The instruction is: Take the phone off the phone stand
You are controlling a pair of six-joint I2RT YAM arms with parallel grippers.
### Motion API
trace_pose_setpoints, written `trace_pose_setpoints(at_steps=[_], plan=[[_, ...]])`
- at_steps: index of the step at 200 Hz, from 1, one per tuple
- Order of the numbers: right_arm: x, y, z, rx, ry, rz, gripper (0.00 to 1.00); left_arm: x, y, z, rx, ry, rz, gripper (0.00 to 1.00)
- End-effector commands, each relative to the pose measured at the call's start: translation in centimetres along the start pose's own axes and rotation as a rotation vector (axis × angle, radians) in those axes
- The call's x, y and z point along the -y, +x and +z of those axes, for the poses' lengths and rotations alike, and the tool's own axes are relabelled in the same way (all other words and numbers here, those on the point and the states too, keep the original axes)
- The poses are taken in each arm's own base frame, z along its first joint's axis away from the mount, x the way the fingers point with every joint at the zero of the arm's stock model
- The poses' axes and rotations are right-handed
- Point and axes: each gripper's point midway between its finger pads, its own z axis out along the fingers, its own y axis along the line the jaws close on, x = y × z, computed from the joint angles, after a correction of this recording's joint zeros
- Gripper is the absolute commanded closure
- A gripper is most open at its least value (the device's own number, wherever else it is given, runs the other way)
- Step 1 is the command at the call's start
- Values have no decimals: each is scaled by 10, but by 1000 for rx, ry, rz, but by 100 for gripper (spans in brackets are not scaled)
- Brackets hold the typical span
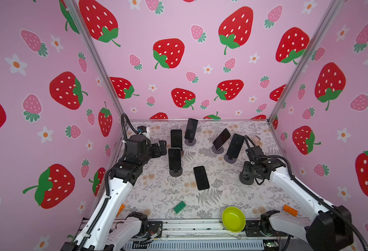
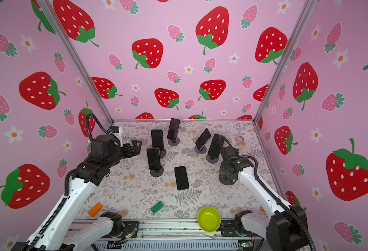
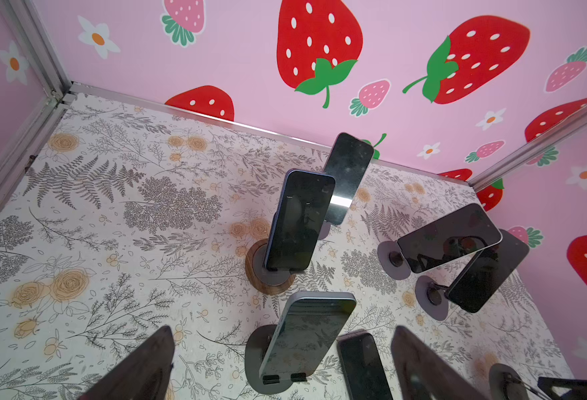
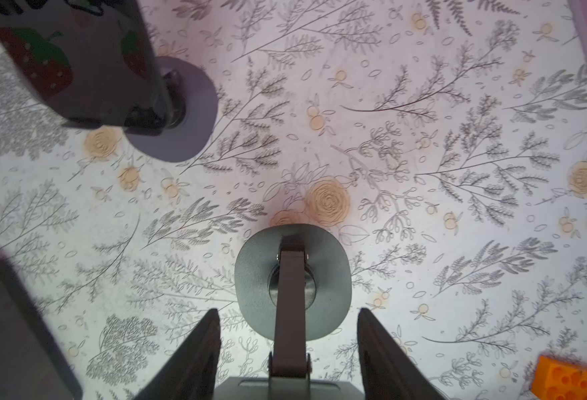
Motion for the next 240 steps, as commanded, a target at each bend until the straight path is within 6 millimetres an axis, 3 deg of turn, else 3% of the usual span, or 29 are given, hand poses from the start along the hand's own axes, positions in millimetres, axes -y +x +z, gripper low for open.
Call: trace_pose_setpoints(at_steps=[1,47,76,111,143,171,213,240], plan=[[3,-34,-3,53,-24,22,39,4,3,3,-23,25,5,2],[26,-112,-4,169,37,123,39,11,7,-1,-32,71,-19,2],[39,-152,-3,222,35,163,39,17,11,-1,-49,86,1,1],[41,-191,15,239,31,173,39,11,18,-2,-60,65,24,1],[27,-221,39,227,4,150,39,8,30,5,-119,50,41,1],[9,-238,56,211,-54,127,39,5,33,10,-159,28,45,1],[2,-263,78,206,-49,97,39,-2,33,15,-168,-7,50,1],[-20,-275,93,177,-117,83,39,-8,36,17,-173,-26,45,1]])
